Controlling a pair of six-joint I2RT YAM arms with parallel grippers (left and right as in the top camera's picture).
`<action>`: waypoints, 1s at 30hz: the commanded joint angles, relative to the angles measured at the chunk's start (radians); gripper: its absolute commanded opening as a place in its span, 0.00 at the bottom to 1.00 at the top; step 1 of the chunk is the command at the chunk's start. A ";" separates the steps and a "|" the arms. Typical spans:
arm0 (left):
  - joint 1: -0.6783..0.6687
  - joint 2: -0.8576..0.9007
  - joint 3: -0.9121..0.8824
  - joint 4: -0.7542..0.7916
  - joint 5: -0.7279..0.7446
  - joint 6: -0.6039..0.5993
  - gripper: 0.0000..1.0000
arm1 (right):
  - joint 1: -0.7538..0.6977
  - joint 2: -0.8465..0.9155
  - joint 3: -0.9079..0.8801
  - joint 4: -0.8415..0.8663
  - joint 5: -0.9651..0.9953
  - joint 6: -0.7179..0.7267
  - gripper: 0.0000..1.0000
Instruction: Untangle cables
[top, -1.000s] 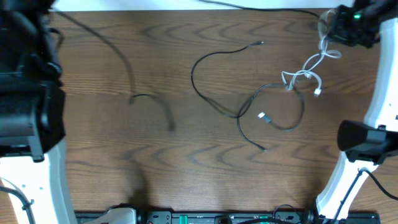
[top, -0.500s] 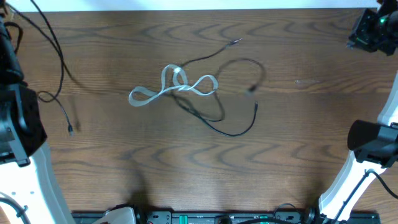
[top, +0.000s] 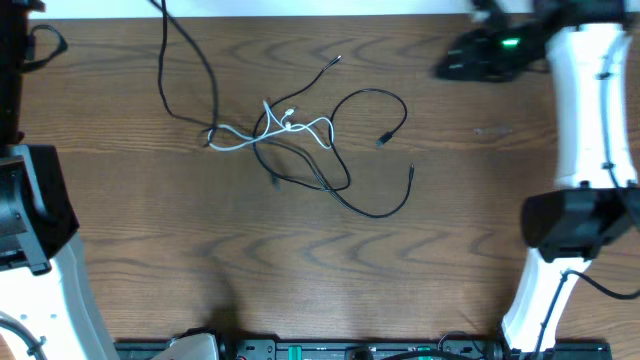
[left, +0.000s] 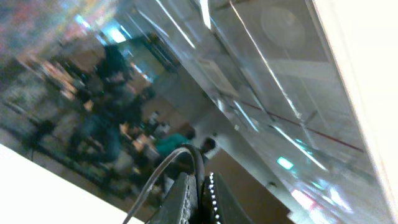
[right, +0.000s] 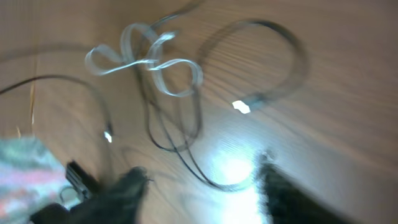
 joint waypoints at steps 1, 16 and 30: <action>-0.006 -0.009 0.012 -0.026 0.059 -0.034 0.07 | 0.134 -0.006 -0.054 0.060 -0.019 -0.053 0.99; -0.006 -0.005 0.011 -0.192 0.053 0.009 0.08 | 0.482 -0.001 -0.445 0.648 0.255 0.310 0.99; -0.005 -0.004 0.011 -0.241 0.052 0.021 0.08 | 0.518 0.005 -0.744 0.892 0.357 0.326 0.58</action>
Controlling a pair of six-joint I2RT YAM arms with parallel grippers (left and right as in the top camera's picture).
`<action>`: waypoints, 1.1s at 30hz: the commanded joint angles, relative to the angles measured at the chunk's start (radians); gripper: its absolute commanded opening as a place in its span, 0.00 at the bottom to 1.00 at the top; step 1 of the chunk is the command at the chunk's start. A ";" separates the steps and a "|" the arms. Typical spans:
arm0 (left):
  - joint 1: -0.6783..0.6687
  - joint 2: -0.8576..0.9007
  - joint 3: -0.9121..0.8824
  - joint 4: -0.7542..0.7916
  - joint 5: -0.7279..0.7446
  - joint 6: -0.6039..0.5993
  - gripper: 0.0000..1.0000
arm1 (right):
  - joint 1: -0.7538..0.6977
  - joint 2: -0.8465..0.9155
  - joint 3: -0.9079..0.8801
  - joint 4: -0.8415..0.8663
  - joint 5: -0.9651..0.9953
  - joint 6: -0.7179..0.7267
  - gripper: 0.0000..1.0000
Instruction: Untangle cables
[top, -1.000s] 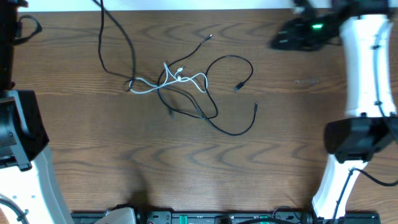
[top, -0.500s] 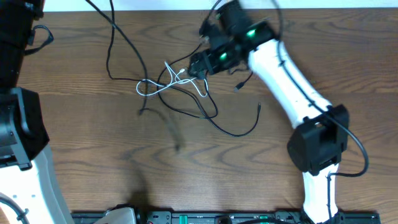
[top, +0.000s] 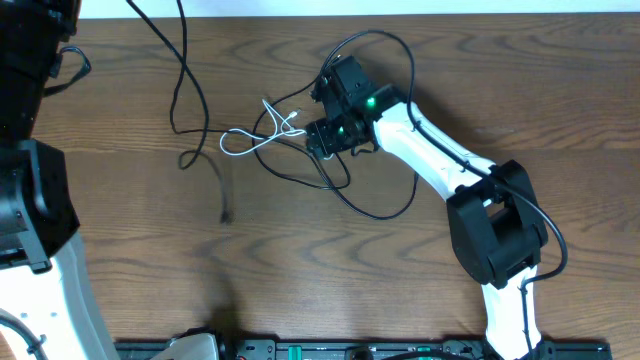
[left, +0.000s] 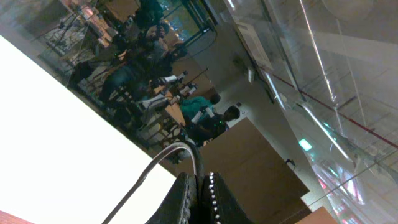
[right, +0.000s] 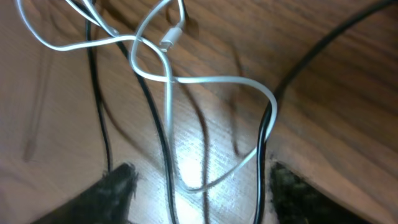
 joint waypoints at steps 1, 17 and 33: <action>-0.001 -0.006 0.011 0.005 0.017 0.014 0.07 | 0.014 0.005 -0.055 0.042 -0.013 0.003 0.55; -0.001 -0.006 0.011 -0.011 0.017 0.014 0.07 | 0.079 0.011 -0.083 0.106 0.192 0.029 0.20; -0.001 -0.006 0.011 -0.029 0.016 0.036 0.07 | -0.102 -0.212 0.000 -0.151 0.399 0.177 0.01</action>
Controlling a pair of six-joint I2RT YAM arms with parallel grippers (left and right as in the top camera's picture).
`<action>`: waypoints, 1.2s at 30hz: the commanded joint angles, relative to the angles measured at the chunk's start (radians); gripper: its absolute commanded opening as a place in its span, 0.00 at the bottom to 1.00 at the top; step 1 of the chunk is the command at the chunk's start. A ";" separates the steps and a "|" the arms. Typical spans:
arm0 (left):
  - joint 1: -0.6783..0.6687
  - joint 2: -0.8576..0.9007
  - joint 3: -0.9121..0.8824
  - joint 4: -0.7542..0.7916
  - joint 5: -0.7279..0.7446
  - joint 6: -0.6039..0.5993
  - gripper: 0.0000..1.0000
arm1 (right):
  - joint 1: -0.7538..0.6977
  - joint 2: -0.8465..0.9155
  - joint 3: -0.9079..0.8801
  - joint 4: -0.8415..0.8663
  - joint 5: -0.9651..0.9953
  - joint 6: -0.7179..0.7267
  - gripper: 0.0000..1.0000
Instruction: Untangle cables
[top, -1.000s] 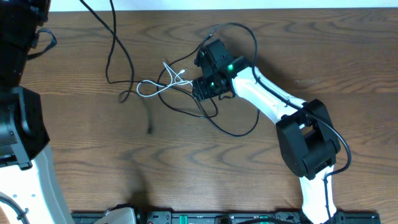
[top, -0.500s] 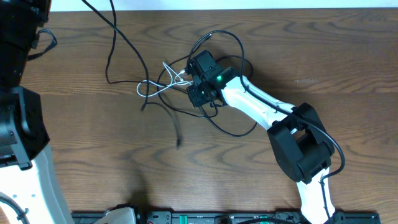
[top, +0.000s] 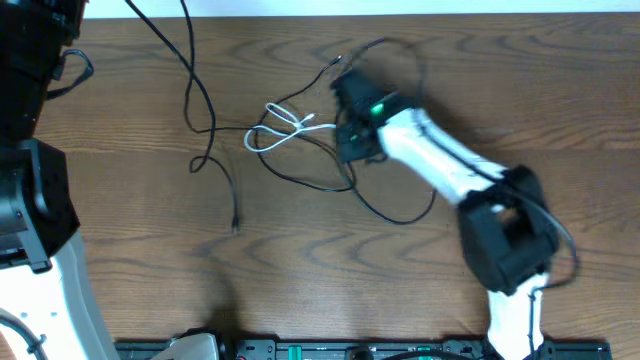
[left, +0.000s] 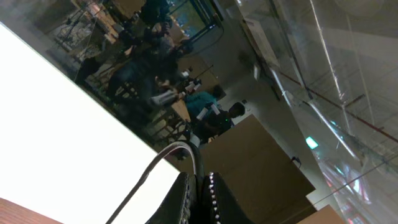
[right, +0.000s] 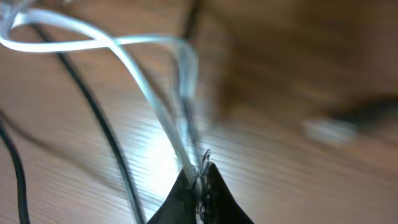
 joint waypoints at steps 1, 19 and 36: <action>-0.001 -0.006 0.011 0.002 0.016 0.024 0.07 | -0.137 -0.212 0.063 -0.089 0.210 0.077 0.01; 0.000 -0.006 0.011 -0.113 -0.175 0.072 0.07 | -0.524 -0.273 -0.002 -0.222 -0.685 -0.411 0.17; 0.000 -0.005 0.011 -0.136 -0.175 0.072 0.07 | -0.071 0.029 -0.092 0.113 -0.214 -0.176 0.91</action>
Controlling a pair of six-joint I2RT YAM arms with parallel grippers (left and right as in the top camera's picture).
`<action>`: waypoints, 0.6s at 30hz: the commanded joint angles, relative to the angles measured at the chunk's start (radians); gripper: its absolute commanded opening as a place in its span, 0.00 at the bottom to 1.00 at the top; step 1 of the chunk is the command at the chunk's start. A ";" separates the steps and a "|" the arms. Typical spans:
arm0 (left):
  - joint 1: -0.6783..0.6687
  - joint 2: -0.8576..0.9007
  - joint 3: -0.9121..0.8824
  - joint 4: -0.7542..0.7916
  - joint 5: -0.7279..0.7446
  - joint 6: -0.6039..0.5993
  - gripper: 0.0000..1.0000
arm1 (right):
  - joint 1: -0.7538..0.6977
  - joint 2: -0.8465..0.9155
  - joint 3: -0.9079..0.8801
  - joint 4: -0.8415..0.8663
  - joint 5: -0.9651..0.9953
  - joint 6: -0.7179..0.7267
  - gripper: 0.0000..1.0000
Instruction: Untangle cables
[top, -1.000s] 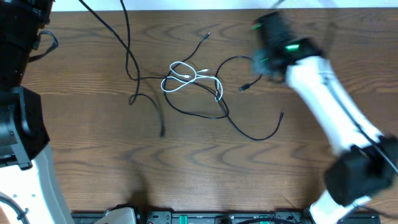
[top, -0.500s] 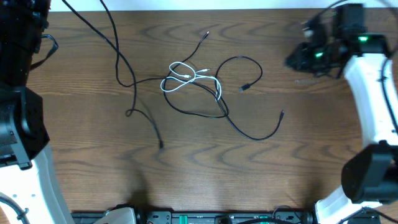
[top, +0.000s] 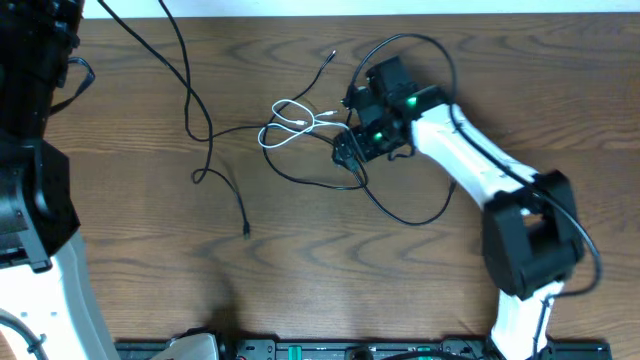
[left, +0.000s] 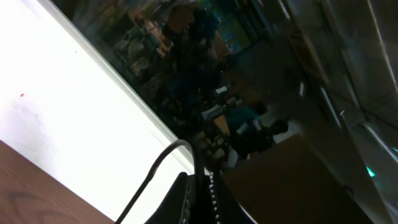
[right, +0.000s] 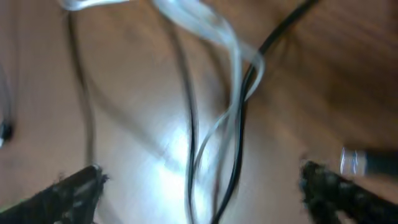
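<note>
A white cable (top: 295, 123) lies looped at mid-table, crossed by a thin black cable (top: 400, 215) that runs around my right arm. A long black cable (top: 190, 95) comes down from the top left edge and ends in a free plug (top: 246, 232). My right gripper (top: 347, 148) stands open just right of the white loops. In the right wrist view the white cable (right: 230, 43) and black strands (right: 189, 118) pass between its spread fingers (right: 74, 186). My left gripper (left: 198, 190) is shut on the long black cable (left: 155, 171), pointing up off the table.
The wooden table (top: 120, 290) fills the overhead view, with its white far edge (top: 300, 8) at the top. My left arm's base (top: 30, 210) stands at the left edge. The right arm's base (top: 525, 250) is at the lower right.
My right gripper was shut on the white cable and now stands open over it. The white loops lie slightly further right. The long black cable's free end has shifted a little down and right.
At first my right arm was drawn back at the right and all the cables lay in one tangle, the left gripper holding the long black cable. Then the right gripper was open over the tangle, the long cable lying out to the left. It shut on the white cable, now released.
</note>
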 joint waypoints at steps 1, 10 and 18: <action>0.000 -0.005 0.011 0.003 -0.013 0.010 0.07 | 0.024 0.112 -0.005 0.077 0.086 0.159 0.82; 0.000 -0.005 0.011 0.002 -0.013 0.011 0.07 | 0.013 0.141 -0.001 0.112 0.108 0.232 0.01; 0.000 0.002 0.011 -0.009 -0.101 0.053 0.07 | -0.057 -0.031 0.010 -0.054 0.481 0.396 0.01</action>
